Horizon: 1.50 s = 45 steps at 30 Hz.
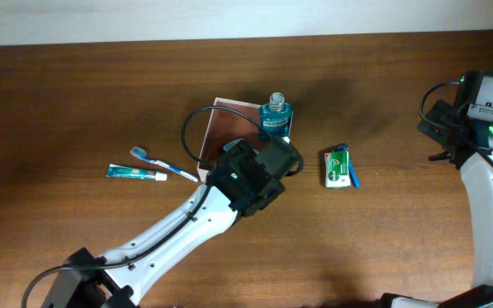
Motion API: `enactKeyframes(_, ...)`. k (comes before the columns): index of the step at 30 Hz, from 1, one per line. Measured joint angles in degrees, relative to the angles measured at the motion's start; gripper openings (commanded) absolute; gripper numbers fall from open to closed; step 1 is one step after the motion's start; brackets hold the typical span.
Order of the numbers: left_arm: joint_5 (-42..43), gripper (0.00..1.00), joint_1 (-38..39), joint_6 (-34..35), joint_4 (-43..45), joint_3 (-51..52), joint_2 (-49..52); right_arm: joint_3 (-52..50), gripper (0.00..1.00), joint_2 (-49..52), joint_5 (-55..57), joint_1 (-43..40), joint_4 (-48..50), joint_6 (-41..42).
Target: Pack container
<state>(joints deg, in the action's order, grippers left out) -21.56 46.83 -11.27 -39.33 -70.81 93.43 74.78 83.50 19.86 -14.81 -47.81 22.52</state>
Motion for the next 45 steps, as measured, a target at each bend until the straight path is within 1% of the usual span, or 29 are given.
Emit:
enactKeyframes(11,5.2,0.89,-0.1,-1.6,-0.1,0.0,0.0,0.0,0.99,0.0,0.0,0.0,0.0,0.0)
enactKeyframes(20,5.9,0.89,-0.1,-1.7,-0.2,1.6,0.0,0.0,0.99,0.0,0.0,0.0,0.0,0.0)
enactKeyframes(24,6.0,0.89,-0.1,-3.0,-0.2,2.0,0.9,0.0,0.99,0.0,0.0,0.0,0.0,0.0)
enactKeyframes(25,6.0,0.84,-0.1,-3.4,0.0,2.0,1.3,0.0,0.99,0.0,0.0,0.0,0.0,0.0)
enactKeyframes(29,6.0,0.82,-0.1,-4.1,1.1,2.1,1.8,0.0,0.99,0.0,0.0,0.0,0.0,0.0)
enactKeyframes(33,5.9,0.75,-0.1,-4.3,1.7,2.2,1.8,0.0,0.99,0.0,0.0,0.0,0.0,0.0)
enactKeyframes(37,5.7,0.64,-0.1,-4.5,1.9,2.2,1.8,0.0,0.99,0.0,0.0,0.0,0.0,0.0)
enactKeyframes(45,5.7,0.51,-0.1,-4.6,1.9,2.2,1.8,0.0,0.99,0.0,0.0,0.0,0.0,0.0)
